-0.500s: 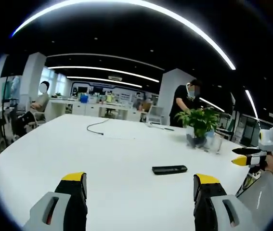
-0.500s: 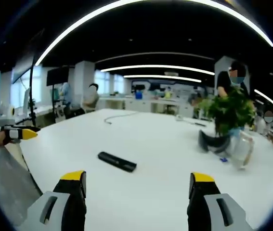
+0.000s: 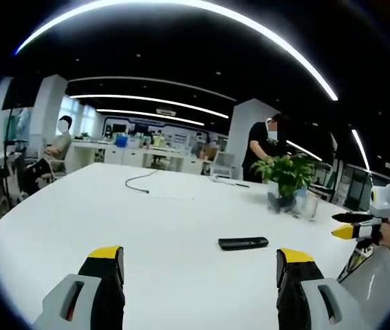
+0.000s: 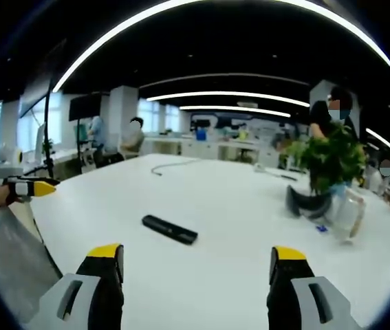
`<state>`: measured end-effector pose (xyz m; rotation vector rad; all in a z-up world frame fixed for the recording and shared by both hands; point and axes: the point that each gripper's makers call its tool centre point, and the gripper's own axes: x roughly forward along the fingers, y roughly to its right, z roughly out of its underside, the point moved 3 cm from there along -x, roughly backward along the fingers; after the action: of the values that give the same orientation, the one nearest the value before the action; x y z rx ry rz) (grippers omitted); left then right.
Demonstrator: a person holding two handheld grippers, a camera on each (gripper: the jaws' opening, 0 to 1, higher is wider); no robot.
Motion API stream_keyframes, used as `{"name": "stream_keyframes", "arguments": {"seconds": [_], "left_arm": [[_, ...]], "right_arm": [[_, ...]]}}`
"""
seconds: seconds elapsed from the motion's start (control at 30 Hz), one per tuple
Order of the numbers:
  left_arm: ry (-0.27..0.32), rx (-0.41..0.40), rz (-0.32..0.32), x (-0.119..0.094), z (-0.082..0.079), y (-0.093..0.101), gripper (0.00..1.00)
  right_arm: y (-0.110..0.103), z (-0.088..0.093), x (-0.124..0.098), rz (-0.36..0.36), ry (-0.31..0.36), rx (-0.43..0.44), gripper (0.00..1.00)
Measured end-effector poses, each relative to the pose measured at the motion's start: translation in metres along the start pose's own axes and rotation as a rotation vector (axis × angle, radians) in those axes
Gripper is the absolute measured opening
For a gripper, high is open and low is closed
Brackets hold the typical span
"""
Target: Press the specified remote control buttons in sequence, fully releasing each button before pressing the next.
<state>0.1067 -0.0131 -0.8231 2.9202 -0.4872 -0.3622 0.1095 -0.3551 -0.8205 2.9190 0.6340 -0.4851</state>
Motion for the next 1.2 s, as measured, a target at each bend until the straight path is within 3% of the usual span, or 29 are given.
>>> {"name": "stream_keyframes", "arguments": {"seconds": [0.47, 0.73, 0.87, 1.03, 1.2], "left_arm": [[0.000, 0.009, 0.017, 0.001, 0.000, 0.003, 0.95], [-0.015, 0.020, 0.031, 0.002, 0.002, 0.005, 0.95], [-0.023, 0.029, 0.037, 0.002, 0.004, 0.007, 0.95], [0.036, 0.020, 0.099, -0.001, -0.006, 0.017, 0.95], [0.091, 0.005, 0.090, -0.005, -0.015, 0.014, 0.94]], "right_arm": [[0.009, 0.008, 0.005, 0.016, -0.045, -0.009, 0.83], [0.009, 0.005, 0.004, 0.005, -0.018, 0.010, 0.83], [0.005, 0.005, 0.004, -0.039, -0.009, 0.043, 0.79], [-0.001, 0.003, 0.005, -0.070, -0.001, 0.040, 0.78], [0.000, 0.001, 0.004, -0.064, 0.007, 0.012, 0.74]]}}
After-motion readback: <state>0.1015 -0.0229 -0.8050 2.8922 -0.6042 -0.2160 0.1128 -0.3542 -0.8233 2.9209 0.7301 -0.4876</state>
